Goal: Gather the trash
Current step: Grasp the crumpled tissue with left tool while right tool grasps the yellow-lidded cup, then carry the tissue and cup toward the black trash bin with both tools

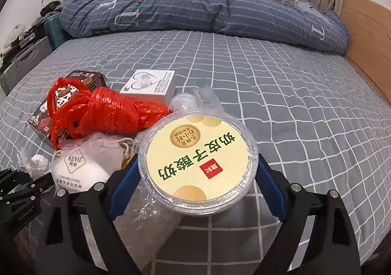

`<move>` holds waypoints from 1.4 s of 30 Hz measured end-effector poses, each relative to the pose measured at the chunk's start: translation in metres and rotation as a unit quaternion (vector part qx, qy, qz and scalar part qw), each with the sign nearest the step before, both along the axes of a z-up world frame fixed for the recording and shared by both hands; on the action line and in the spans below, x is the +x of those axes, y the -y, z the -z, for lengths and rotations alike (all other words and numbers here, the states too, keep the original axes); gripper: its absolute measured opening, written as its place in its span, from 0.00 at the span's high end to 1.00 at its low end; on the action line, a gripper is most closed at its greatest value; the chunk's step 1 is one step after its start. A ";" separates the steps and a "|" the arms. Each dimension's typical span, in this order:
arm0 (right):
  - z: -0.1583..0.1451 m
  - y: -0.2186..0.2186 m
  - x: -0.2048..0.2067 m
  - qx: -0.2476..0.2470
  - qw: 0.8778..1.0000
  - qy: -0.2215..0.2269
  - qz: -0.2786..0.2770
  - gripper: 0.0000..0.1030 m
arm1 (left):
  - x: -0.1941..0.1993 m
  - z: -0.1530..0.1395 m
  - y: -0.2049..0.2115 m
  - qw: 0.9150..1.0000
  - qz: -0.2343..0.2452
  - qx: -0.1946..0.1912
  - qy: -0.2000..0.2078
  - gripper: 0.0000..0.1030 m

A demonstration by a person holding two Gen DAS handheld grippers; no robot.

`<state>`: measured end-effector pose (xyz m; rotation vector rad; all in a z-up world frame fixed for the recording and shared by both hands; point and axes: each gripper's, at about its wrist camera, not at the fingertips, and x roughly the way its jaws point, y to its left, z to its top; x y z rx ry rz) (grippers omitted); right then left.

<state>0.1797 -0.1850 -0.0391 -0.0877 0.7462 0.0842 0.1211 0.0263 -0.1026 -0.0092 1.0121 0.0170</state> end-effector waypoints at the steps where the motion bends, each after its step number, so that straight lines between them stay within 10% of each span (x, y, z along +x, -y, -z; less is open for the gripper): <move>1: -0.002 0.000 -0.001 0.000 1.000 0.003 0.000 0.17 | 0.000 -0.001 -0.001 1.000 0.000 -0.003 0.001 0.65; 42: -0.083 0.005 -0.094 0.017 0.997 0.075 -0.006 0.17 | -0.063 -0.088 0.015 0.995 0.024 -0.026 0.088 0.94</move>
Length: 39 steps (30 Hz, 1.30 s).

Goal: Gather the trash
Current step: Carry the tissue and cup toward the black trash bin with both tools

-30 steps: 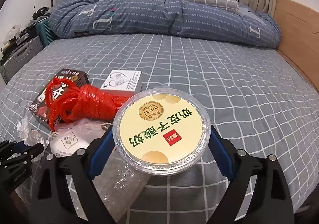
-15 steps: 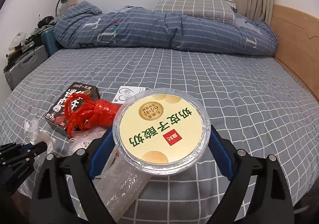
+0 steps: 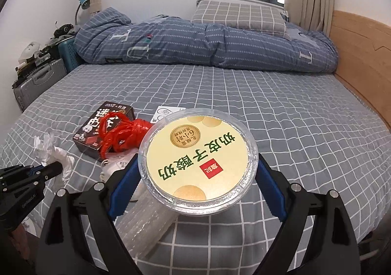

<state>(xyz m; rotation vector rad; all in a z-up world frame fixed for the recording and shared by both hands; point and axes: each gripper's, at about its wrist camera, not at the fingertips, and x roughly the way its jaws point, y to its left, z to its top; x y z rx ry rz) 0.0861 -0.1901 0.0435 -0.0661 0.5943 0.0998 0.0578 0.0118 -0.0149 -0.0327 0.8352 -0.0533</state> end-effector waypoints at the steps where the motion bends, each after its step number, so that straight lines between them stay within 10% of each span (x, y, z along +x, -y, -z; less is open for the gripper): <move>1: -0.001 -0.001 -0.003 -0.001 1.000 0.001 0.000 0.17 | -0.003 -0.001 0.000 1.000 0.002 0.000 -0.001 0.94; 39: 0.012 -0.009 -0.118 0.014 1.000 -0.026 -0.002 0.18 | -0.092 0.005 0.017 0.999 0.016 -0.021 -0.026 0.94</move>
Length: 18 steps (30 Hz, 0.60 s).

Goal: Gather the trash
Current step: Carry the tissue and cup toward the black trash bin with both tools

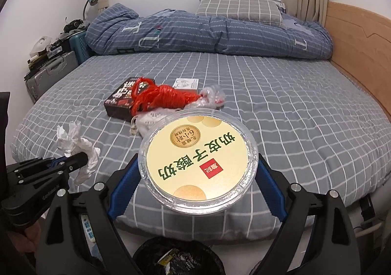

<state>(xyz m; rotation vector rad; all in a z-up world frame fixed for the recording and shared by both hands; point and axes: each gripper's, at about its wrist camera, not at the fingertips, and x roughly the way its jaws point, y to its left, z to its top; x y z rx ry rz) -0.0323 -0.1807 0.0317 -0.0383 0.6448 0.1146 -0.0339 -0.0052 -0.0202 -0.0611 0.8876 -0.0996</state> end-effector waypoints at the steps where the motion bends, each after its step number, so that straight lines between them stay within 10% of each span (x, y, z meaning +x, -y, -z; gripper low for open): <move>1: 0.001 0.001 -0.005 0.001 1.000 -0.001 0.001 0.18 | -0.003 0.001 0.000 1.000 0.001 0.000 -0.002 0.94; 18: 0.027 0.004 -0.054 -0.003 0.999 -0.038 0.003 0.18 | -0.052 0.021 -0.004 0.999 0.002 0.002 -0.035 0.94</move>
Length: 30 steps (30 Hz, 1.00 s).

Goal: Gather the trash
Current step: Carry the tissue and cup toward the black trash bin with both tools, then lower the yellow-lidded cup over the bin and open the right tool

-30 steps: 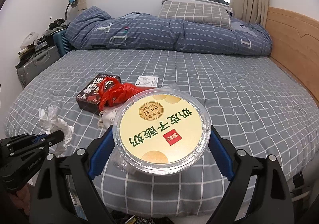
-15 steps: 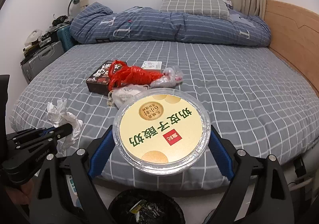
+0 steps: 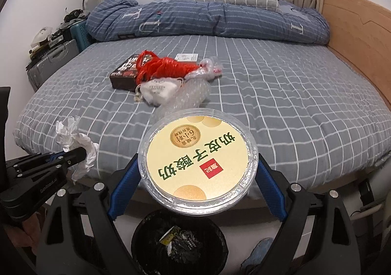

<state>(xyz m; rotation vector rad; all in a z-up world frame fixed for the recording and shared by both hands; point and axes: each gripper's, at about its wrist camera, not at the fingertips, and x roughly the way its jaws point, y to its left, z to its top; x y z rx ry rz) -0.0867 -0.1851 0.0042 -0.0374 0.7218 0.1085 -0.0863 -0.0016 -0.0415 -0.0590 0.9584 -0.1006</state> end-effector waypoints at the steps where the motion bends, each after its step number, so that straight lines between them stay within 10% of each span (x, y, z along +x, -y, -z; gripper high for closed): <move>1: 0.002 -0.001 -0.003 -0.002 1.000 -0.003 -0.001 0.18 | -0.003 0.002 -0.001 1.000 0.000 0.000 -0.003 0.94; 30: 0.074 -0.005 -0.053 -0.020 0.994 -0.108 -0.007 0.18 | -0.064 0.064 -0.009 0.995 -0.006 0.013 -0.094 0.94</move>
